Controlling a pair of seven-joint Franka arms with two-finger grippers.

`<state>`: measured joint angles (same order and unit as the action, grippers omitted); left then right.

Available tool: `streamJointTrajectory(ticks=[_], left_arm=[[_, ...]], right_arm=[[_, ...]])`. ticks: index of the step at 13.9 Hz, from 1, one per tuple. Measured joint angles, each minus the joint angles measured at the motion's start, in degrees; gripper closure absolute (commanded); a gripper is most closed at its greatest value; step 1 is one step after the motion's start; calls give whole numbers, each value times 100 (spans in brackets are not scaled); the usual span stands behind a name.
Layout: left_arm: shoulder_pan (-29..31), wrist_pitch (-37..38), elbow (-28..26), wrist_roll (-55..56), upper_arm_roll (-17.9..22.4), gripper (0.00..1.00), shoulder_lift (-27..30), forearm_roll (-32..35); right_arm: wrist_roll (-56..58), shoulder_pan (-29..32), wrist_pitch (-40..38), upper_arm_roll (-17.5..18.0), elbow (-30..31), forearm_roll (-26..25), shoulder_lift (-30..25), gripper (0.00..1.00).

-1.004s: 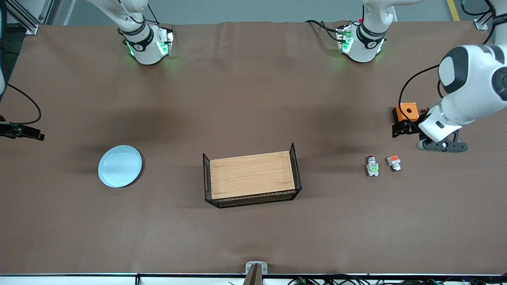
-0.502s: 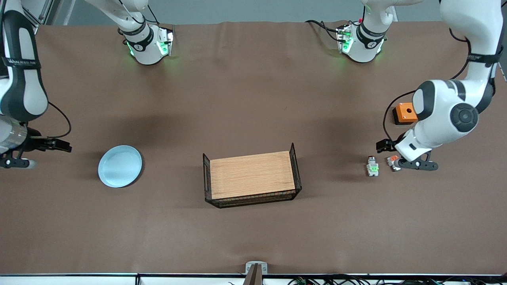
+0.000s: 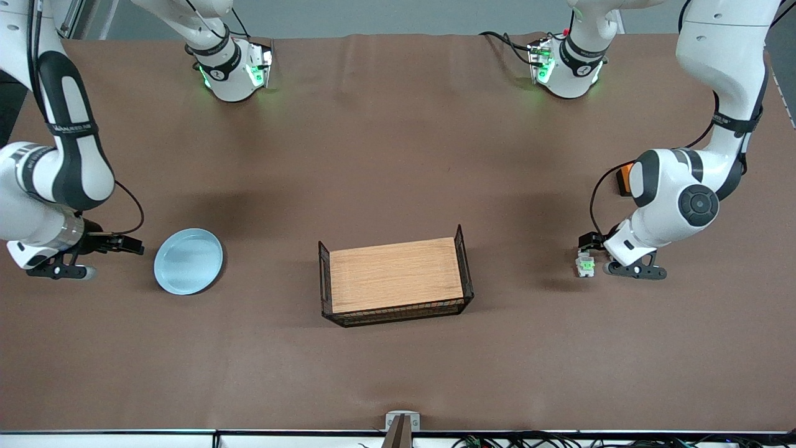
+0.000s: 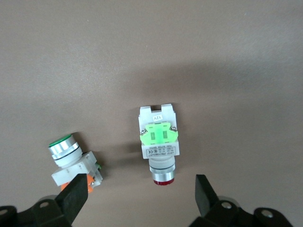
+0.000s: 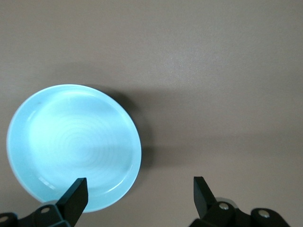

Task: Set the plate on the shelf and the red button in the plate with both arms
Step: 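Grasp the green button with the left gripper while the right gripper grips the plate rim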

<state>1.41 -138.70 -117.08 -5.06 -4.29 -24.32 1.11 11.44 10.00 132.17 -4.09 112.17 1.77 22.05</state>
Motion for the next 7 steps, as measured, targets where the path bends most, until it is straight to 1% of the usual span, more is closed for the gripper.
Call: streamJointTrajectory(ticks=[1, 3, 7], left_arm=[[-1, -14, 21, 0, 0, 0, -72, 5], [-13, -101, 67, 0, -1, 0, -244, 6], [-105, -227, 144, 77, -4, 0, -495, 6]], right_arm=[[-1, 0, 195, -5, 141, 0, 47, 3], [-4, 1, 371, -14, 268, 0, 166, 9], [-12, 1, 597, -14, 286, 13, 392, 18]])
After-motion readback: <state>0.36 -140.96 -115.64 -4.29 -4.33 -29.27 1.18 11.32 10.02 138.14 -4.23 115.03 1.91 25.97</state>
